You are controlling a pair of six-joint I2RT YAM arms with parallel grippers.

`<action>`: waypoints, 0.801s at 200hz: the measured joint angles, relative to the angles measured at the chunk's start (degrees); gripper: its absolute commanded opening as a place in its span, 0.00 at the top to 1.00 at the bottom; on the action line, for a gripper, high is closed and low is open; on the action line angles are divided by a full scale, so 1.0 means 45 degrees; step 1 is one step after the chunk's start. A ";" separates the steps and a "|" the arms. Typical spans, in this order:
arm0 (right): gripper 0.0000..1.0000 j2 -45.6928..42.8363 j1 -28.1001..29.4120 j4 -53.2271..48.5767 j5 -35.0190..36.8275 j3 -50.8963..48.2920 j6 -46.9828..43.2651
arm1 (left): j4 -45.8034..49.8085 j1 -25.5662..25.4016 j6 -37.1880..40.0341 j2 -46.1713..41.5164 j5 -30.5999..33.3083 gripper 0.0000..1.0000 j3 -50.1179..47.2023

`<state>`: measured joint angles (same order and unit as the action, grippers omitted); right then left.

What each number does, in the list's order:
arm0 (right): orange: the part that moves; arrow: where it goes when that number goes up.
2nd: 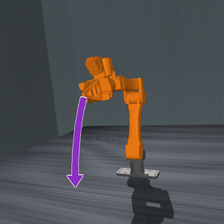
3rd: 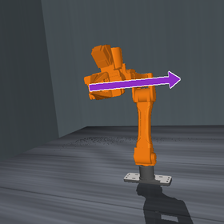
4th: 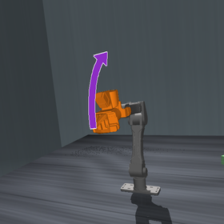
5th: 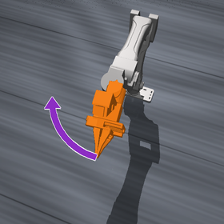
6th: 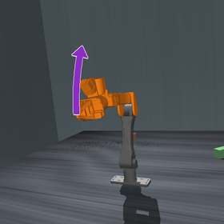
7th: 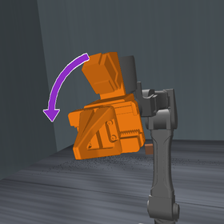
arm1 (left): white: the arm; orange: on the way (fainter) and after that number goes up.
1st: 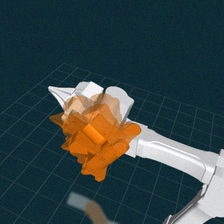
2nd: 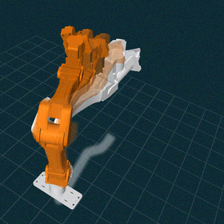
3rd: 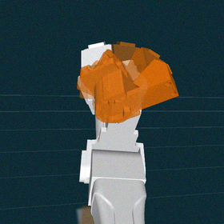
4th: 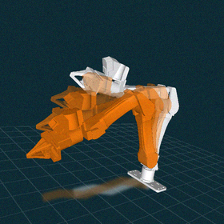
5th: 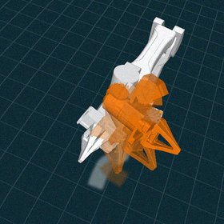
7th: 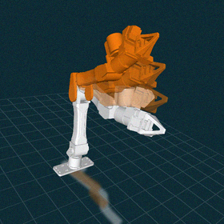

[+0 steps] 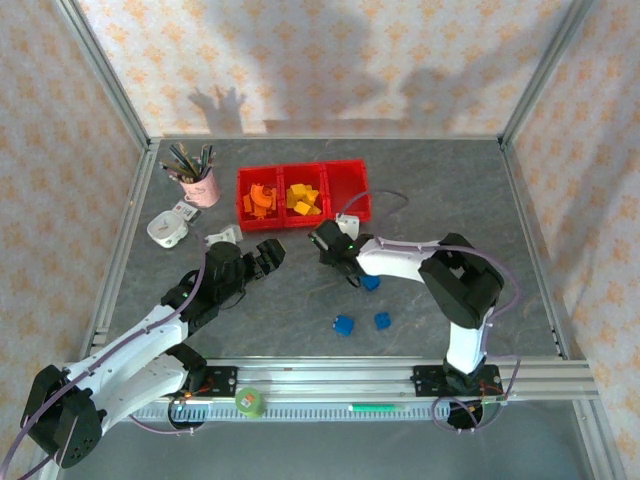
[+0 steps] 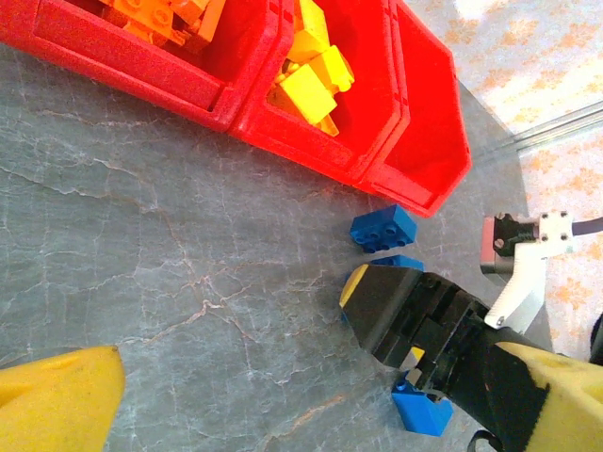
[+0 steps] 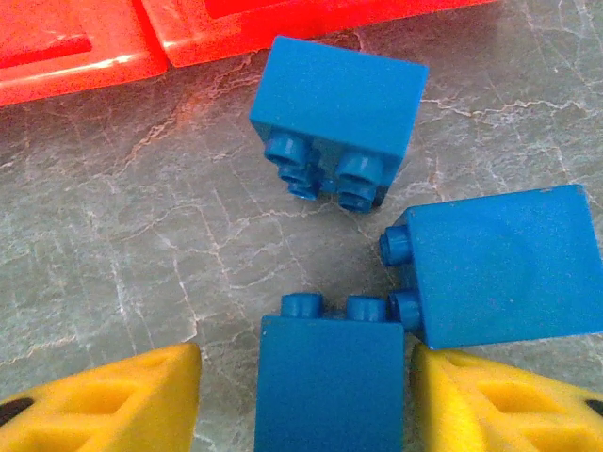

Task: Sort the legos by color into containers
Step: Pick up the lego from the center of the table.

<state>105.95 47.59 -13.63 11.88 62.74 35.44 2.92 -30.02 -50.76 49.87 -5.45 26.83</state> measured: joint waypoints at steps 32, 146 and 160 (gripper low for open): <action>0.56 0.0423 -0.0005 0.0005 0.0189 0.0325 0.0257 | 0.0000 0.0000 0.0000 0.0000 0.0000 0.01 0.0000; 0.75 -0.1253 -0.0015 -0.0039 -0.0369 -0.0228 -0.0471 | -0.0039 0.0000 0.0063 0.0262 0.0000 0.01 0.0131; 0.75 -0.1962 -0.0092 -0.0063 -0.0525 -0.0223 -0.0709 | -0.0015 0.0000 0.0165 0.0350 0.0000 0.01 0.0316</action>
<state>97.12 47.18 -13.91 9.52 61.73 32.25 2.85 -30.02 -50.02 51.44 -5.45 28.25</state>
